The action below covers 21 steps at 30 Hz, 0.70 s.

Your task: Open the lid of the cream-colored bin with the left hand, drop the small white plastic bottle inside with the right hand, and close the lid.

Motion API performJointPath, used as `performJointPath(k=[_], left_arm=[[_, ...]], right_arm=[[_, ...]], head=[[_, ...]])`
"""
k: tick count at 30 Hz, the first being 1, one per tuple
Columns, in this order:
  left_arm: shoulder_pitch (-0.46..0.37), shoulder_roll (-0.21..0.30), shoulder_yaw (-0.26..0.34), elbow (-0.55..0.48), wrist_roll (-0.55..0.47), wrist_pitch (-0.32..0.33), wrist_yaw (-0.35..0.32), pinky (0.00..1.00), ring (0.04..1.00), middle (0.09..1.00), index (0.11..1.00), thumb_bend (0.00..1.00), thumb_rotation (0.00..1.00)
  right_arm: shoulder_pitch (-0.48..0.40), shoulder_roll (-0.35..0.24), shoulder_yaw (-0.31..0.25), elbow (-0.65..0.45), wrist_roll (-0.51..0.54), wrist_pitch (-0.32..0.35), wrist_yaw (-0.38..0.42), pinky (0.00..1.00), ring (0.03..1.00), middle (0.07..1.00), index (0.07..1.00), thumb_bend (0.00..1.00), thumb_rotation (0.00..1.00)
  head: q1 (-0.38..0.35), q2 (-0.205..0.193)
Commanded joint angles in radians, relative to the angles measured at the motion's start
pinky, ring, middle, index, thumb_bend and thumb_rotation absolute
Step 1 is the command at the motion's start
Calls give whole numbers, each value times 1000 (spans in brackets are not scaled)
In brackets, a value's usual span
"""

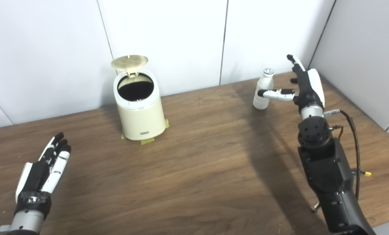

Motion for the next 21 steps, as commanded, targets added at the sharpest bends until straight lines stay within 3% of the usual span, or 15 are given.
performJointPath(k=[1,5,15,21], left_arm=[[-27,19,-1,-40,6,3,1,999,972,959,1000,378,695],[-24,19,-2,-48,-2,6,1,1000,976,964,1000,363,679],[-20,11,-10,-84,0,44,4,996,975,963,1000,329,661],[-28,12,-16,-86,-1,41,2,1000,982,972,1000,301,649]], right_arm=[[-70,-46,2,9,-1,-31,-15,798,919,942,915,903,180],[-108,-66,12,78,-3,-33,-27,832,919,931,901,917,188],[-178,-107,41,224,-1,-61,-45,688,831,874,866,946,162],[-198,-128,66,286,7,-79,-51,709,833,862,854,947,123]], head=[[2,3],[6,3],[7,8],[12,14]])
